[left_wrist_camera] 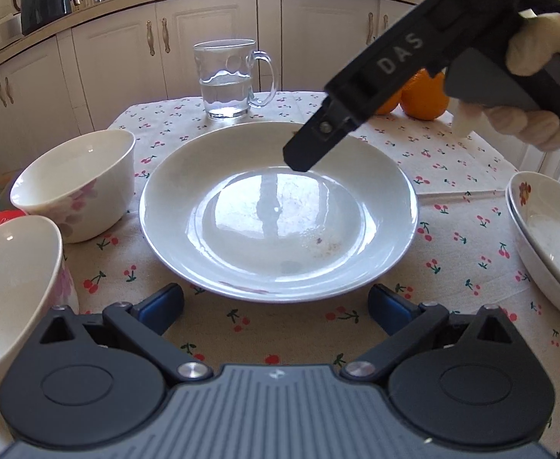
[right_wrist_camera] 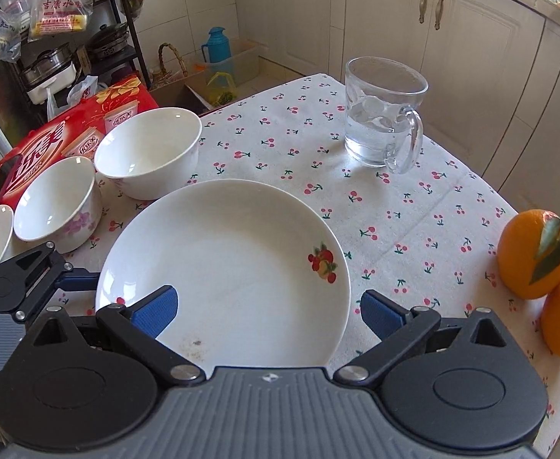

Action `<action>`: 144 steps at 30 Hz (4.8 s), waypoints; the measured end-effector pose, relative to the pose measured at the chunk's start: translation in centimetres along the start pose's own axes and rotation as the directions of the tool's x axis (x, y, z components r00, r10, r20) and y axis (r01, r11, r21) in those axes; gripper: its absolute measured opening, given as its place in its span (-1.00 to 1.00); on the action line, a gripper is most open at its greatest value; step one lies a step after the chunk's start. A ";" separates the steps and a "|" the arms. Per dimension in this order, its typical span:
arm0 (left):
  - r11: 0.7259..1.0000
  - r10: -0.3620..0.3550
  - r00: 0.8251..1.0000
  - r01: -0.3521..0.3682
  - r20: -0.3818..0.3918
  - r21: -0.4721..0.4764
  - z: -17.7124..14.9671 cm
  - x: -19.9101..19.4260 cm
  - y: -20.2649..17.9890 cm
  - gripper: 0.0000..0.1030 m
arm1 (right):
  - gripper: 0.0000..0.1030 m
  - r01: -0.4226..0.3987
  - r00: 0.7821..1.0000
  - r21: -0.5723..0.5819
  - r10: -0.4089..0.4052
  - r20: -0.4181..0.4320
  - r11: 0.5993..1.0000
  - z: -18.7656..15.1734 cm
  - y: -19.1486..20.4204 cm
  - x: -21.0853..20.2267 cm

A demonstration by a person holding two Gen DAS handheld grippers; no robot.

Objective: Organize plates and bowls
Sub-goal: 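Move the right tool to the rim of another white plate, then grasp the flowered white plate rim with the right tool and lift, then carry the held plate with the right tool over the plate stack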

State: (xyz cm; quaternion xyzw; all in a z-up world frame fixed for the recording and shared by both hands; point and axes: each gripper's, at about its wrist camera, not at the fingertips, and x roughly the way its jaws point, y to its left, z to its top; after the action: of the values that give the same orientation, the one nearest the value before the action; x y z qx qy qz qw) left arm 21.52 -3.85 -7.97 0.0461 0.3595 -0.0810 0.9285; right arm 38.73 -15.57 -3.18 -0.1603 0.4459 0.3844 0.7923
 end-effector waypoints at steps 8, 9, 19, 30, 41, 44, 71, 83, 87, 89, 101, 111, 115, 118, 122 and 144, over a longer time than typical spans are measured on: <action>1.000 0.004 1.000 -0.004 0.021 0.012 0.3 0.1 0.3 0.79 | 0.73 -0.064 0.998 -0.004 0.064 -0.025 0.998 2.1 -2.3 3.2; 1.000 -0.001 1.000 0.001 0.019 0.011 0.4 0.1 0.4 0.79 | 0.70 -0.073 0.997 -0.003 0.073 -0.030 0.997 2.3 -2.5 3.6; 1.000 -0.017 1.000 0.017 0.020 0.019 0.4 0.2 0.5 0.75 | 0.41 -0.171 0.984 0.011 0.171 -0.053 0.985 3.1 -3.8 5.4; 0.998 -0.026 1.000 0.025 0.016 0.050 0.5 0.1 0.5 0.75 | 0.39 -0.226 0.973 0.039 0.228 -0.042 0.973 2.7 -4.5 5.0; 0.991 -0.073 0.997 0.072 0.005 0.111 -0.2 -1.0 0.9 0.74 | 0.41 -0.209 0.976 0.099 0.214 -0.037 0.973 1.0 -3.8 3.7; 0.987 -0.092 0.996 0.092 -0.005 0.129 -0.6 -1.6 1.2 0.74 | 0.41 -0.215 0.975 0.126 0.220 -0.031 0.969 0.4 -3.4 3.1; 0.943 -0.199 0.980 0.199 -0.025 0.268 -2.7 -9.1 -0.4 0.73 | 0.45 -0.209 0.978 0.217 0.197 0.075 0.954 -6.4 2.4 -5.3; 0.899 -0.276 0.960 0.275 -0.045 0.340 -2.6 -10.7 -3.2 0.73 | 0.45 -0.155 0.984 0.269 0.125 0.125 0.951 -10.8 3.0 -9.7; 0.881 -0.297 0.954 0.293 -0.047 0.373 -2.2 -10.7 -4.5 0.73 | 0.45 -0.134 0.985 0.295 0.094 0.146 0.946 -12.3 2.6 -11.2; 0.869 -0.312 0.949 0.306 -0.051 0.388 -2.0 -10.6 -5.2 0.73 | 0.45 -0.125 0.985 0.308 0.079 0.155 0.943 -13.0 2.3 -11.8; 0.798 -0.395 0.915 0.385 -0.080 0.463 -0.9 -9.7 -9.0 0.73 | 0.45 -0.046 0.982 0.395 -0.030 0.184 0.918 -17.5 0.5 -15.2; 0.741 -0.455 0.881 0.456 -0.131 0.493 0.1 -7.7 -12.0 0.73 | 0.45 -0.008 0.975 0.484 -0.101 0.199 0.875 -21.5 -1.5 -16.9; 0.730 -0.464 0.874 0.470 -0.145 0.496 0.4 -6.9 -12.7 0.73 | 0.45 -0.003 0.972 0.509 -0.118 0.205 0.861 -22.5 -2.3 -17.1; 0.726 -0.465 0.872 0.476 -0.155 0.496 0.5 -6.5 -13.1 0.73 | 0.45 -0.009 0.970 0.523 -0.120 0.212 0.853 -23.0 -2.9 -17.0; 0.725 -0.463 0.870 0.481 -0.168 0.493 0.7 -5.7 -13.5 0.73 | 0.45 -0.013 0.969 0.532 -0.120 0.214 0.847 -23.5 -3.6 -16.8; 0.718 -0.445 0.874 0.479 -0.196 0.505 1.4 -5.1 -14.1 0.73 | 0.45 -0.015 0.972 0.568 -0.121 0.202 0.823 -25.1 -5.1 -15.9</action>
State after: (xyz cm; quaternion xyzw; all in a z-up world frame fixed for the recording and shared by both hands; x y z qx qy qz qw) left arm 16.14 -17.34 -3.92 0.2161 0.3496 -0.4062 0.8161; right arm 22.98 -41.29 -4.26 0.1148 0.4408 0.2285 0.8604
